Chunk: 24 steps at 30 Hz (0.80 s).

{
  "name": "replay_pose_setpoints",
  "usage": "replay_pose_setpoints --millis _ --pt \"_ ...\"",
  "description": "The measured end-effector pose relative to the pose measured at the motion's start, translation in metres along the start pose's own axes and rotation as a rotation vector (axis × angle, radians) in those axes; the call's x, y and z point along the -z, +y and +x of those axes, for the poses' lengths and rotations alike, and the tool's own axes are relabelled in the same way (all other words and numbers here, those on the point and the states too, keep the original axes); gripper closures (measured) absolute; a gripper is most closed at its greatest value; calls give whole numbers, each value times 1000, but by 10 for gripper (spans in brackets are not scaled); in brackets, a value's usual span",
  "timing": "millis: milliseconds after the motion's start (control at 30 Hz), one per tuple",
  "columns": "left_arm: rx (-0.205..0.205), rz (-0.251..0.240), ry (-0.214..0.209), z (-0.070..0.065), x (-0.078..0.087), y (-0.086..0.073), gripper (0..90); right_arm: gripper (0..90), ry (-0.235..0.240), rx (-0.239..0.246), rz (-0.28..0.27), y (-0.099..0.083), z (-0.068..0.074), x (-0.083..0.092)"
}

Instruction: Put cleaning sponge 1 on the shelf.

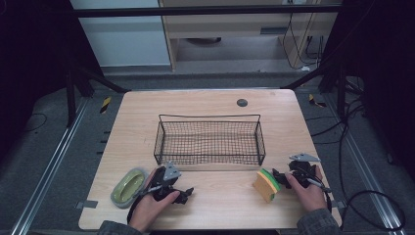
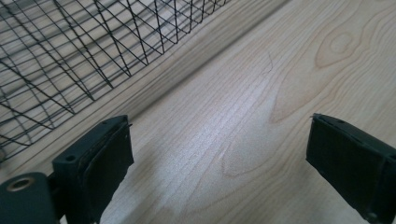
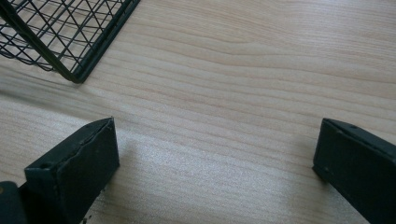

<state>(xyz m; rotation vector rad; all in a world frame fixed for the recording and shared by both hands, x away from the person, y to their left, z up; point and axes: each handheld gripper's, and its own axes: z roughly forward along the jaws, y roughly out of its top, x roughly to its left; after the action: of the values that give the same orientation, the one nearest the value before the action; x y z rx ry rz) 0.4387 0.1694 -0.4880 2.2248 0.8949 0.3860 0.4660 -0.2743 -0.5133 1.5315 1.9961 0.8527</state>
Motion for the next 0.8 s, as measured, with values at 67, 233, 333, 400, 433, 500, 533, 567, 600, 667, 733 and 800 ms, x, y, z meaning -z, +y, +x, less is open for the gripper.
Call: replay_pose_setpoints --millis 67,233,333,400,433,500,533,567,600,667,733,800 --pt "-12 3 1 2 6 4 76 4 0 -3 -1 0 0 0" --pt "-29 19 20 8 24 16 99 4 0 -3 0 1 0 -1" --pt "-28 40 48 20 44 25 103 5 4 0 0 1 0 -1" --pt "-38 53 65 23 48 26 103 5 8 1 -1 1 0 -1" --pt "-44 61 83 27 53 27 103 5 11 2 -1 1 0 -1" --pt "-48 86 114 36 63 25 102 5 13 6 -1 1 -1 -1" --pt "-30 99 136 44 73 22 101 5 15 7 -2 1 -1 -1" --pt "-30 99 136 44 73 22 100 5 15 7 -2 1 -1 -1" --pt "-38 122 170 50 81 17 100 5 7 9 -2 0 -1 -1" --pt "-24 132 181 55 87 11 100 5 5 1 0 0 0 0" --pt "-19 135 186 57 90 7 102 5 4 1 0 0 0 0" --pt "-7 147 195 62 101 -2 103 5 3 1 0 0 0 0"
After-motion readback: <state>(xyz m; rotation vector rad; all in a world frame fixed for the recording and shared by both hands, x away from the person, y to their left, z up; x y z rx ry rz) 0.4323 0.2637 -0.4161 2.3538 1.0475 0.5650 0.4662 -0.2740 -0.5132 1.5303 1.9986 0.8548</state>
